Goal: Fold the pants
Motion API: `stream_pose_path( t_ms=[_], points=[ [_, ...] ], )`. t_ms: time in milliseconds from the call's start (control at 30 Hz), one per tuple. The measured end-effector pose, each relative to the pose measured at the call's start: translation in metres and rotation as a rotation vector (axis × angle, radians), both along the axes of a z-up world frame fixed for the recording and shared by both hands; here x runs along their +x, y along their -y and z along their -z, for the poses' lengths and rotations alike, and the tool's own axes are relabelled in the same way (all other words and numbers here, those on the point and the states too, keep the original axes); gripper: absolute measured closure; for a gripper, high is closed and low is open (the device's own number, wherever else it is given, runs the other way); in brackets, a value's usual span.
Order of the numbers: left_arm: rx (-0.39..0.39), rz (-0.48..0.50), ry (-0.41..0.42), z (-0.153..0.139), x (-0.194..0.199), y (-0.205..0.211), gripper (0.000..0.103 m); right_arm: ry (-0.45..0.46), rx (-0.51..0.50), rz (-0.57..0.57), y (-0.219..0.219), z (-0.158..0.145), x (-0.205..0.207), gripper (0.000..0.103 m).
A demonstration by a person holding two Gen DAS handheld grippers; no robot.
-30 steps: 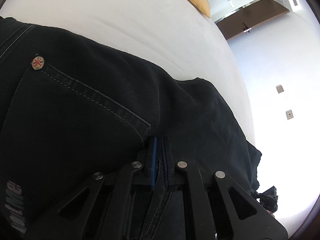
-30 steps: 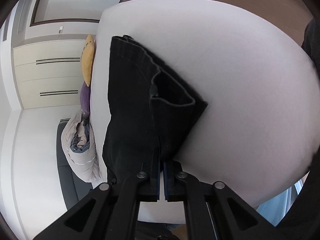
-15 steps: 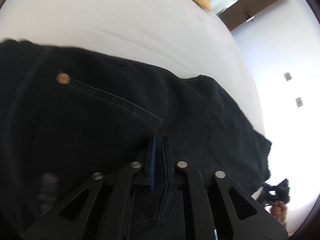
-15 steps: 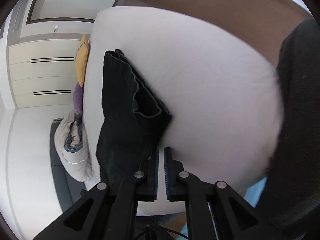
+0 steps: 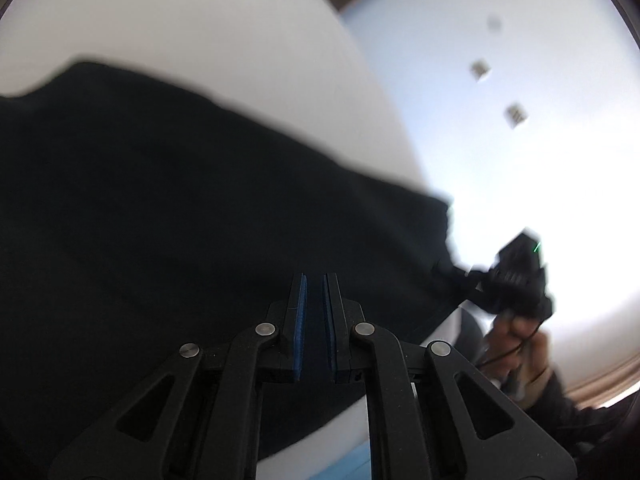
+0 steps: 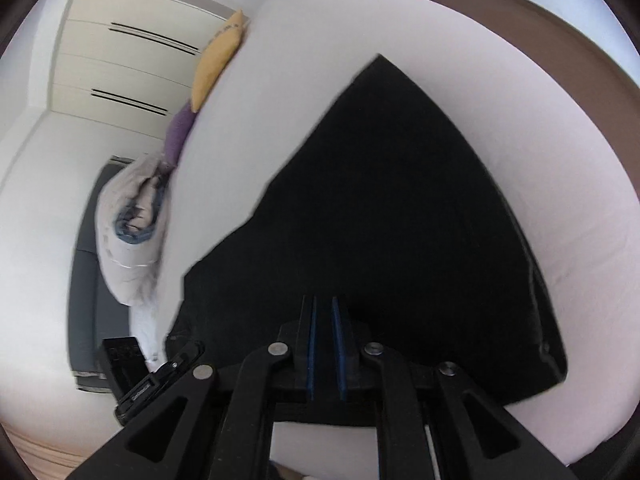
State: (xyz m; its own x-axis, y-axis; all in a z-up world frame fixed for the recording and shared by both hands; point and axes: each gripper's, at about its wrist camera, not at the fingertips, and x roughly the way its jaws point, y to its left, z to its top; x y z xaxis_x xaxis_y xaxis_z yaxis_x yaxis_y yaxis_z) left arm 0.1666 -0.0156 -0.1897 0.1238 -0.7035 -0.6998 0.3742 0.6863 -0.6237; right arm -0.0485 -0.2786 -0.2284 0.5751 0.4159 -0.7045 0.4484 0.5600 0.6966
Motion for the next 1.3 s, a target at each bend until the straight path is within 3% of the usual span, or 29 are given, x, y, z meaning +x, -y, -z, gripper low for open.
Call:
stream_pose_path(
  t_ms=[33, 100, 167, 233, 333, 467, 533, 567, 633, 733, 833, 900, 933, 967, 1000, 1033, 1067, 1100, 1233, 1300],
  points=[
    [0.062, 0.003, -0.018, 0.016, -0.001, -0.001, 0.095, -0.008, 0.001, 0.002, 0.004, 0.007, 0.0, 0.103],
    [-0.063, -0.029, -0.076, 0.034, -0.003, -0.031, 0.095, 0.009, 0.04, 0.028, 0.017, 0.015, -0.008, 0.103],
    [-0.108, -0.092, -0.122, 0.04, -0.007, -0.062, 0.095, 0.02, -0.001, 0.042, 0.026, 0.01, -0.018, 0.103],
    [-0.083, -0.08, -0.108, 0.041, -0.019, -0.086, 0.095, 0.022, -0.045, 0.058, 0.036, 0.005, -0.027, 0.103],
    [-0.051, -0.078, -0.104, 0.039, -0.032, -0.114, 0.095, 0.018, -0.035, 0.084, 0.046, 0.005, -0.032, 0.103],
    [-0.003, -0.129, -0.096, 0.033, -0.043, -0.152, 0.095, -0.006, -0.169, 0.042, 0.033, -0.007, -0.023, 0.103],
    [0.033, -0.157, -0.092, 0.027, -0.045, -0.16, 0.095, -0.028, -0.184, 0.04, 0.028, -0.011, -0.021, 0.103],
    [0.054, -0.174, -0.089, 0.024, -0.044, -0.166, 0.095, -0.033, -0.19, 0.039, 0.026, -0.016, -0.02, 0.097],
    [0.08, -0.191, -0.044, 0.003, -0.045, -0.151, 0.095, 0.017, -0.216, 0.026, 0.015, -0.033, -0.018, 0.086],
    [-0.048, -0.153, 0.026, -0.023, -0.038, -0.115, 0.095, 0.184, -0.114, -0.011, 0.0, -0.045, -0.012, 0.07],
    [-0.188, -0.129, 0.077, -0.03, -0.019, -0.054, 0.094, 0.273, -0.051, -0.027, -0.013, -0.033, -0.001, 0.07],
    [-0.261, -0.134, 0.061, -0.013, 0.002, -0.018, 0.094, 0.272, -0.019, -0.008, -0.016, -0.01, 0.007, 0.07],
    [-0.242, -0.142, 0.032, 0.001, 0.01, -0.006, 0.094, 0.244, 0.005, 0.006, -0.015, 0.004, 0.01, 0.072],
    [-0.209, -0.147, 0.01, 0.013, 0.016, 0.001, 0.094, 0.242, 0.029, 0.028, -0.01, 0.016, 0.007, 0.09],
    [-0.129, -0.168, -0.04, 0.034, 0.022, 0.006, 0.094, 0.244, 0.012, 0.046, -0.005, 0.02, 0.005, 0.099],
    [-0.143, -0.172, -0.065, 0.044, 0.024, 0.003, 0.094, 0.23, 0.001, 0.052, -0.003, 0.022, 0.005, 0.103],
    [-0.213, -0.185, -0.066, 0.049, 0.023, -0.008, 0.094, 0.231, 0.004, 0.055, 0.0, 0.022, 0.003, 0.103],
    [-0.217, -0.206, -0.063, 0.049, 0.021, -0.02, 0.094, 0.231, -0.009, 0.057, 0.0, 0.02, 0.005, 0.103],
    [-0.186, -0.238, -0.035, 0.052, 0.011, -0.072, 0.095, 0.231, -0.042, 0.117, 0.015, 0.015, 0.004, 0.103],
    [-0.166, -0.275, -0.031, 0.05, 0.005, -0.115, 0.095, 0.207, -0.134, 0.128, 0.021, 0.002, 0.003, 0.102]
  ],
)
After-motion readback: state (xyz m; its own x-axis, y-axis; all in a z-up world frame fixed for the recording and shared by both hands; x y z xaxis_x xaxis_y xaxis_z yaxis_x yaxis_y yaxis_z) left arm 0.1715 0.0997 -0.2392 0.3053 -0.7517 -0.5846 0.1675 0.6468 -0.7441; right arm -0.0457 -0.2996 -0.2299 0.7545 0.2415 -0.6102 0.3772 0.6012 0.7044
